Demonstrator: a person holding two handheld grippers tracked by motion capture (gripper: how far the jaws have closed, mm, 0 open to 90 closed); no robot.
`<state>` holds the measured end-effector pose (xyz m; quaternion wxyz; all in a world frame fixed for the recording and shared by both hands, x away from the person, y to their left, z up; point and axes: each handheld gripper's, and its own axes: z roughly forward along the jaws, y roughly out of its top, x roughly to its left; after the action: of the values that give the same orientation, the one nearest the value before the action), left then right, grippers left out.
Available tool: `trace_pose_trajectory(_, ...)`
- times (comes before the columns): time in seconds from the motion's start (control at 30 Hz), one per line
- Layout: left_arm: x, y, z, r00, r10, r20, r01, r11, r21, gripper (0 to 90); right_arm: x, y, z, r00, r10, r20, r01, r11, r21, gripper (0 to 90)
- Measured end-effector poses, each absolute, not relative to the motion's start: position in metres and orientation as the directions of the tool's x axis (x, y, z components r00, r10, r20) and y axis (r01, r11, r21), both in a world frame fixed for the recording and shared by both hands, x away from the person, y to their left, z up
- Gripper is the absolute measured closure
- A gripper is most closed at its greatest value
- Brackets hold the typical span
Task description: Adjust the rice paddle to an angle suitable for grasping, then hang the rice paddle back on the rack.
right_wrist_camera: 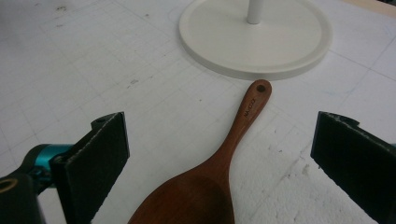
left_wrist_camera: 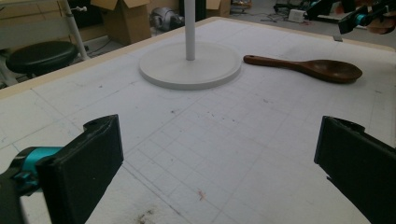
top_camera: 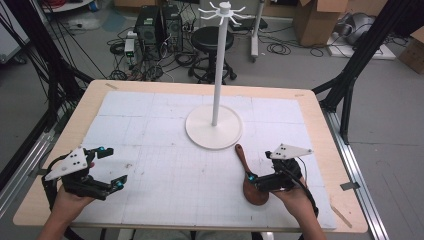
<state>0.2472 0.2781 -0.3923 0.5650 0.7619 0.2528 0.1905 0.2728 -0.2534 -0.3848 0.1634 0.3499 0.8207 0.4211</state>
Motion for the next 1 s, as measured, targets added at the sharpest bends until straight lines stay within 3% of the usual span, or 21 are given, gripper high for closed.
trace_pose_trajectory(1.0,0.244,0.277,-0.392,0.800,0.600,0.009,0.170,-0.241,0.956,1.7,0.287,-0.232,-0.386,-0.698,0.716,0.015,0.483,0.454,0.749,3.4)
